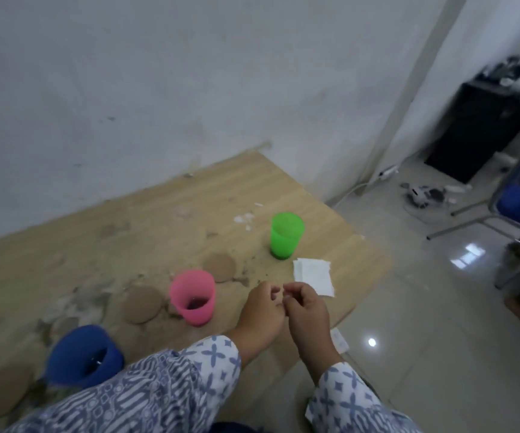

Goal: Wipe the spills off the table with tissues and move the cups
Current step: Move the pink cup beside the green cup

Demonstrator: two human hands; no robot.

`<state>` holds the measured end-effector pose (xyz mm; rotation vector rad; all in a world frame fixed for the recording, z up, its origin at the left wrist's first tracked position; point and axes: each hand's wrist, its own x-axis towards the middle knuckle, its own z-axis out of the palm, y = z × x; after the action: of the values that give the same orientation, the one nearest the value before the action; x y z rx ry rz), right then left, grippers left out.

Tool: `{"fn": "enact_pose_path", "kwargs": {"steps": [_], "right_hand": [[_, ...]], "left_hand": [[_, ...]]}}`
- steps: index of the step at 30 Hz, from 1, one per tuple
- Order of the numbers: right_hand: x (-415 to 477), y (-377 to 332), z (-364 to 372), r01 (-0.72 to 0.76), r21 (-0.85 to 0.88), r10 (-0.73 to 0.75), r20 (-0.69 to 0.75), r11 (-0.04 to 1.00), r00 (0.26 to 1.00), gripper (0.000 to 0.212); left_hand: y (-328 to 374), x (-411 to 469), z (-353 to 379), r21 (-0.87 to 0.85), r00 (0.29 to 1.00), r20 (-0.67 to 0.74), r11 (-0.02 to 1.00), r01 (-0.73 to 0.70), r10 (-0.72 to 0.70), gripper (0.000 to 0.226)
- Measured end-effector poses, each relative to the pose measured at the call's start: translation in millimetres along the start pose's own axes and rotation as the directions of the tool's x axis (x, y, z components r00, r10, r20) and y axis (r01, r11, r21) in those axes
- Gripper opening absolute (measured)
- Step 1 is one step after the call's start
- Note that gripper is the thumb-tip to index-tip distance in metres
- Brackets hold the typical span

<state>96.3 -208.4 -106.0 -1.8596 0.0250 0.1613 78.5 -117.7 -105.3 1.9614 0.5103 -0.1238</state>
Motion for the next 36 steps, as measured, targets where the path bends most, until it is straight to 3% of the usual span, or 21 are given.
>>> {"fn": "enact_pose_path", "kwargs": {"steps": [5, 11, 18, 23, 27, 30, 36], "right_hand": [[25, -1, 30, 0.025, -0.13, -0.004, 0.16, 0.991, 0.987, 0.023], [64, 12, 42, 0.088, -0.281, 0.004, 0.31, 0.956, 0.951, 0.018], [106, 20, 54, 0.299, -0.369, -0.072, 0.518, 0.88, 0.852, 0.021], [120, 28, 60, 0.56, -0.363, -0.272, 0.601, 0.744, 0.752, 0.014], [125, 33, 60, 0.701, -0.313, -0.433, 0.607, 0.641, 0.666, 0.027], [131, 40, 56, 0.746, -0.344, -0.423, 0.656, 0.57, 0.625, 0.033], [135, 40, 50, 0.756, -0.312, -0.422, 0.679, 0.575, 0.601, 0.033]], "left_hand": [[-23, 3, -21, 0.149, 1.0, -0.021, 0.989, 0.001, 0.002, 0.048], [-42, 19, -22, 0.284, 0.985, -0.174, 0.957, 0.057, -0.007, 0.05], [-43, 52, -11, 0.216, 0.916, -0.396, 0.962, 0.166, -0.07, 0.05], [-46, 74, -7, 0.161, 0.854, -0.492, 0.947, 0.278, -0.167, 0.063], [-44, 89, -8, 0.166, 0.822, -0.518, 0.915, 0.368, -0.237, 0.072], [-42, 98, -8, 0.188, 0.806, -0.528, 0.888, 0.419, -0.269, 0.075], [-43, 111, -11, 0.176, 0.788, -0.551, 0.884, 0.432, -0.275, 0.074]]}}
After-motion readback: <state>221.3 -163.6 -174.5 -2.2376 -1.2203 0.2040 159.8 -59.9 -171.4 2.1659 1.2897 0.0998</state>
